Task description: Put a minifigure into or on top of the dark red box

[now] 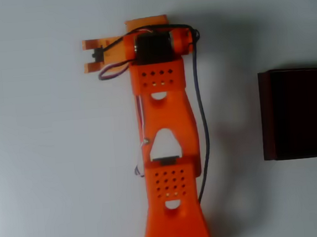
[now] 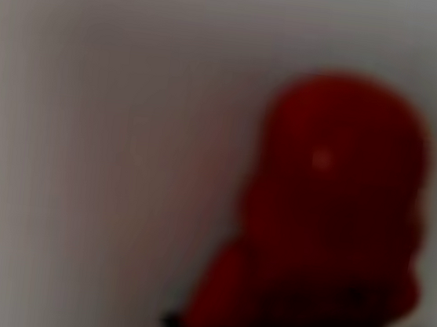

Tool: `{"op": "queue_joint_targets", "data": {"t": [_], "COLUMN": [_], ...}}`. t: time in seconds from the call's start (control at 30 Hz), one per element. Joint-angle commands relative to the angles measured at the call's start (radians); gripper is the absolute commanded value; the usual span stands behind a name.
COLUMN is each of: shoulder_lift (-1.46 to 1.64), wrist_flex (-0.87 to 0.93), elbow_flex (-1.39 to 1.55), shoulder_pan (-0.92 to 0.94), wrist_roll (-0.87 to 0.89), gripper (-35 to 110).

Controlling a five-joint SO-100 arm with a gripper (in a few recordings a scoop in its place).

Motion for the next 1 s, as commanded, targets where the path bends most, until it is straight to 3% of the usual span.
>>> {"op": "queue_joint_targets", "data": {"t": [0.0,0.5,0.97], "shoulder_lift": [0.025,0.002,0.006], "wrist_flex": [-0.014,-0.037,0.054], "elbow_flex": [-0.008,0.044,-0.008], "shoulder_pan": [-0.006,0.026,-0.003], "wrist_roll": [-0.014,0.006,0.087], "gripper": [19,18,18]}}
